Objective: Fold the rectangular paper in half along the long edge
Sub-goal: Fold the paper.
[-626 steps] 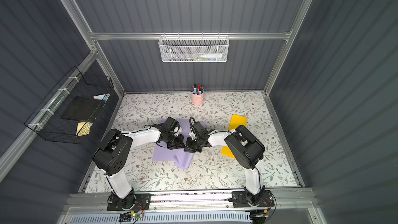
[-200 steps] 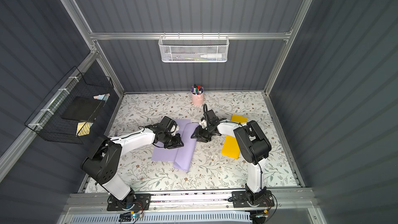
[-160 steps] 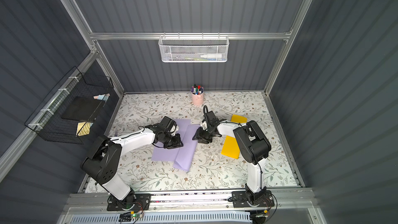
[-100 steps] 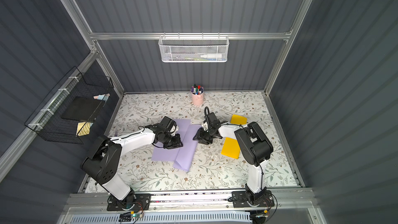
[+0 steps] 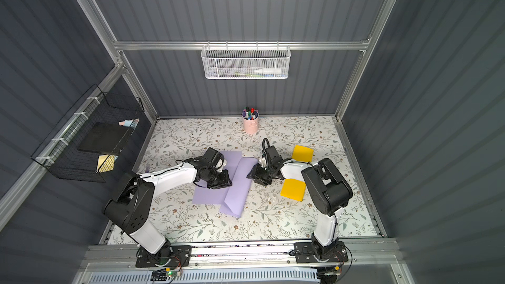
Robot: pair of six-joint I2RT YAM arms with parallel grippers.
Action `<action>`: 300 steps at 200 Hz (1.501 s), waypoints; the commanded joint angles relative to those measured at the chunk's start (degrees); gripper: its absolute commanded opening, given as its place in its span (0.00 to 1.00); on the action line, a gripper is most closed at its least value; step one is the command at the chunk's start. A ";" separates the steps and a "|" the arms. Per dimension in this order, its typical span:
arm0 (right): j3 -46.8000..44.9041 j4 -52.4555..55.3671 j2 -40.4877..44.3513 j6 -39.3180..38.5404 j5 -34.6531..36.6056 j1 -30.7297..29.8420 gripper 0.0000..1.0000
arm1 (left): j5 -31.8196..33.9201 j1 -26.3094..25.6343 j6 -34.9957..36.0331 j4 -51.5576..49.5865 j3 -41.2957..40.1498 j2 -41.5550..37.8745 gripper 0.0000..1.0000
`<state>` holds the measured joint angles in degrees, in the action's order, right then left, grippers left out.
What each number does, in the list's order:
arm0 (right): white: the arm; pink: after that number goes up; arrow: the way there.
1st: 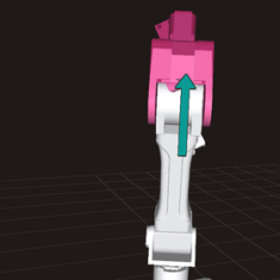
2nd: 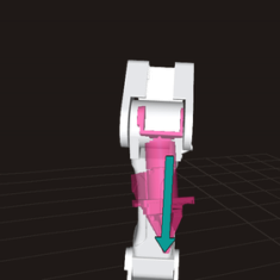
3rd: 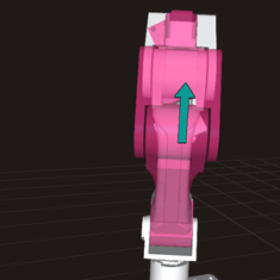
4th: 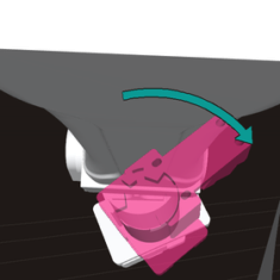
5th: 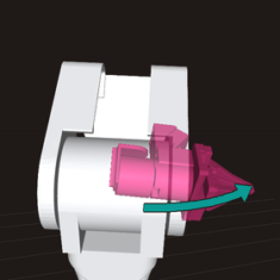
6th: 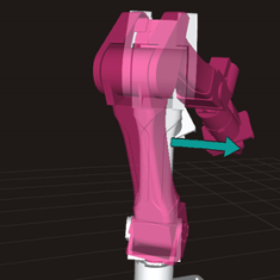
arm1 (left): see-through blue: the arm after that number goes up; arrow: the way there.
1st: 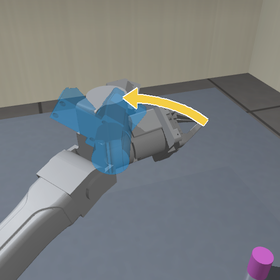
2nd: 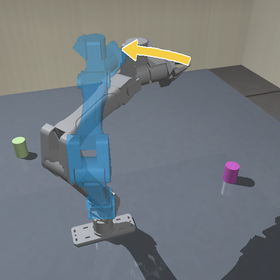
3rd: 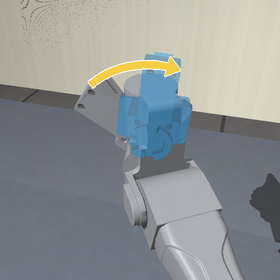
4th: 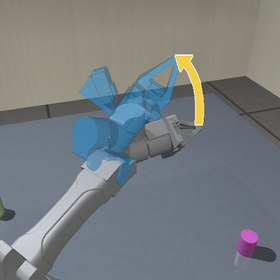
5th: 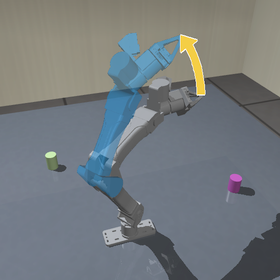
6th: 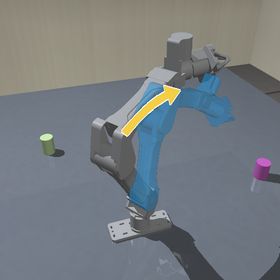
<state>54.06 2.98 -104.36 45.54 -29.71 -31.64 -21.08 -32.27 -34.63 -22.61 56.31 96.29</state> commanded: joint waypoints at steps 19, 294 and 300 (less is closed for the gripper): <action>-1.19 -0.17 0.74 2.92 3.85 -1.17 0.51 | -0.45 -0.16 1.08 0.07 1.91 1.61 0.24; 0.43 1.52 -2.82 4.01 5.73 -2.50 0.50 | -1.68 -0.16 1.41 -0.22 2.66 4.06 0.08; 0.51 1.57 -2.92 4.03 5.72 -2.55 0.50 | -1.55 -0.16 1.41 -0.24 2.72 4.04 0.06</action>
<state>54.43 1.45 -104.55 48.71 -25.28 -33.87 -22.61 -32.25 -34.00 -22.00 57.43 99.31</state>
